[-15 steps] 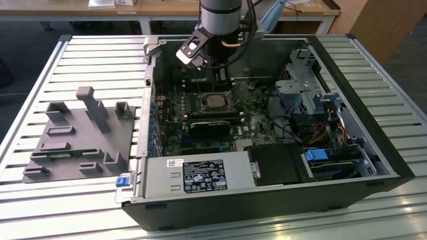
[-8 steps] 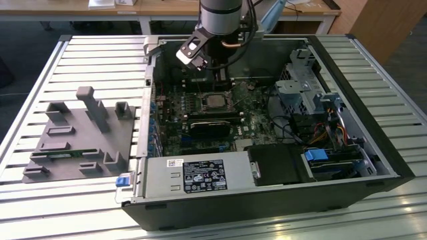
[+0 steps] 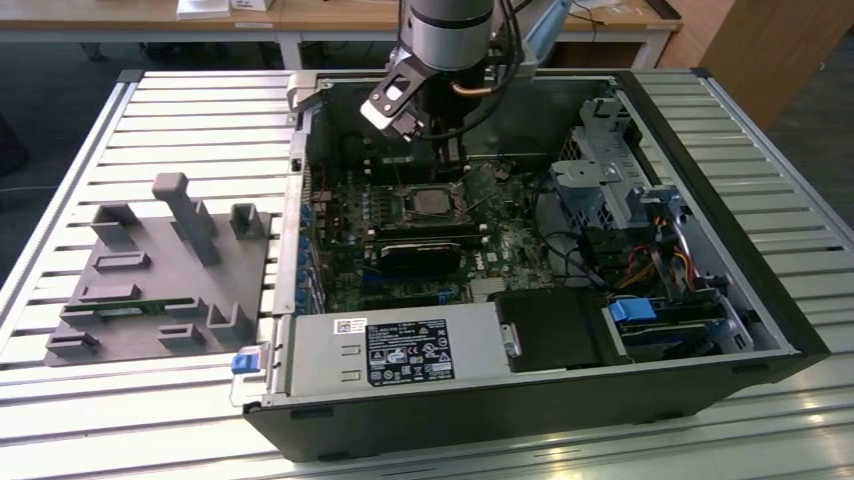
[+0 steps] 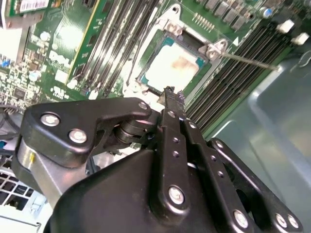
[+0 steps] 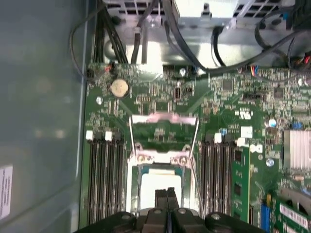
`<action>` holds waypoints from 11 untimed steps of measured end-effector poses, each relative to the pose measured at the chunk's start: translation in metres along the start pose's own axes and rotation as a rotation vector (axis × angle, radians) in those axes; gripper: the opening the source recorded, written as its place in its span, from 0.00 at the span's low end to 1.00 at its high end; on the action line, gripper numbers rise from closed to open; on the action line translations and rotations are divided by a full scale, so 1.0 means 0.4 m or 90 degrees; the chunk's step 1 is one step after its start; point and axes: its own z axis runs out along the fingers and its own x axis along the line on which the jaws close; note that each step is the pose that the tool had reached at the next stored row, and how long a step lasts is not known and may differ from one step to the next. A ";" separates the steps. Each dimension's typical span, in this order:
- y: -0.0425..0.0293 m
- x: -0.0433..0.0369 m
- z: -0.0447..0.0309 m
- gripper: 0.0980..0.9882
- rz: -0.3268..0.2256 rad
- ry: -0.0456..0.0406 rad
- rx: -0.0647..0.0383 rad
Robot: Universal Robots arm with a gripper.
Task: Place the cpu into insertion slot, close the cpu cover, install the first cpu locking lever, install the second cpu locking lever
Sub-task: 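Close the cpu cover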
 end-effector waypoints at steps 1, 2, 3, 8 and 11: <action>0.002 0.000 0.000 0.01 0.000 0.0000 0.000; 0.003 0.000 -0.001 0.01 0.000 -0.0001 0.000; 0.003 0.000 -0.003 0.01 0.000 -0.0001 0.000; 0.005 0.001 -0.022 0.01 0.000 0.0000 0.000; 0.006 0.001 -0.022 0.01 0.000 0.0001 0.000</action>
